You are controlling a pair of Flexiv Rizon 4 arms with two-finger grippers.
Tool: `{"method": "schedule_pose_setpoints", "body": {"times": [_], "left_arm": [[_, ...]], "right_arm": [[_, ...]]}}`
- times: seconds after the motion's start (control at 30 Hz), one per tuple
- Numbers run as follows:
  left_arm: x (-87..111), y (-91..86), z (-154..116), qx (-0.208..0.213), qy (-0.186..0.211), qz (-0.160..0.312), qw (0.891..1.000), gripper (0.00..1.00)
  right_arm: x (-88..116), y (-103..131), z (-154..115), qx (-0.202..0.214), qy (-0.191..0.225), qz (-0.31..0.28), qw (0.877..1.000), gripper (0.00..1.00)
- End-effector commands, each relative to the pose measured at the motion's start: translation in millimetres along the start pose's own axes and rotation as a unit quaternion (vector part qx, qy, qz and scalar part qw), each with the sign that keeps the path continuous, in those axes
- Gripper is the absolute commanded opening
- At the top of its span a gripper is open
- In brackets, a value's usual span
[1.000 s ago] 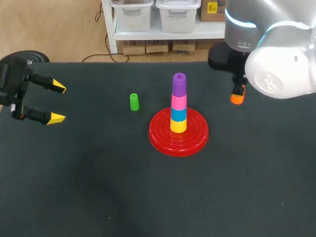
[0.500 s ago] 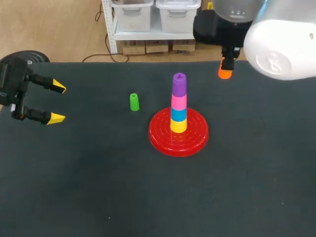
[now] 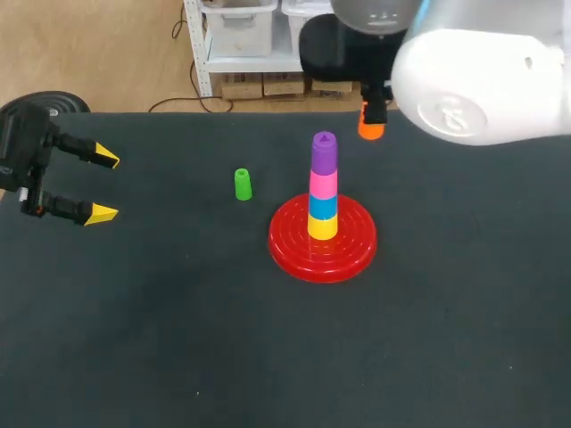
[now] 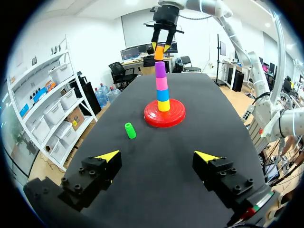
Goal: Pick up and stack the cylinders on the red base in this order: pink,purple,orange,green
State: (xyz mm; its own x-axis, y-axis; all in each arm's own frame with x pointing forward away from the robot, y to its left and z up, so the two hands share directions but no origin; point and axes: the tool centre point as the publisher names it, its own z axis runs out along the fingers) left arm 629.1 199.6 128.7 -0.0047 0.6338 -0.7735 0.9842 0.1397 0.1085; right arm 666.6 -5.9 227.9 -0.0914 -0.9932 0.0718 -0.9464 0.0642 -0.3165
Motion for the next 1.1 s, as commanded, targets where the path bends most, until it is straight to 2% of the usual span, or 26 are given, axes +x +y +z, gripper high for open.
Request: {"method": "schedule_pose_setpoints", "body": {"times": [0.03,0.27,0.3,0.4,0.6,0.8,1.1], "left_arm": [[0.9,-1.1,0.1,-0.002,-0.001,0.001,1.0,1.0],[0.9,-1.1,0.1,-0.002,-0.001,0.001,1.0,1.0],[0.9,-1.1,0.1,-0.002,-0.001,0.001,1.0,1.0],[0.9,-1.1,0.1,-0.002,-0.001,0.001,1.0,1.0],[0.9,-1.1,0.1,-0.002,-0.001,0.001,1.0,1.0],[0.9,-1.1,0.1,-0.002,-0.001,0.001,1.0,1.0],[0.9,-1.1,0.1,-0.002,-0.001,0.001,1.0,1.0]], "right_arm": [[-6.6,-5.8,-5.5,-0.01,-0.001,-0.005,1.0,0.0],[-12.2,-4.3,-11.3,-0.067,-0.019,-0.027,0.997,0.0],[-12.5,-3.8,-11.5,-0.085,-0.023,-0.035,0.996,0.0],[-13.4,-1.4,-13.6,-0.101,-0.027,-0.045,0.994,0.0],[-20.5,6.0,-17.6,-0.116,-0.035,-0.076,0.99,0.0],[-33.2,10.9,-17.1,-0.112,-0.029,-0.087,0.989,0.0],[-43.0,6.6,-9.7,-0.113,-0.028,-0.093,0.989,0.0]]}}
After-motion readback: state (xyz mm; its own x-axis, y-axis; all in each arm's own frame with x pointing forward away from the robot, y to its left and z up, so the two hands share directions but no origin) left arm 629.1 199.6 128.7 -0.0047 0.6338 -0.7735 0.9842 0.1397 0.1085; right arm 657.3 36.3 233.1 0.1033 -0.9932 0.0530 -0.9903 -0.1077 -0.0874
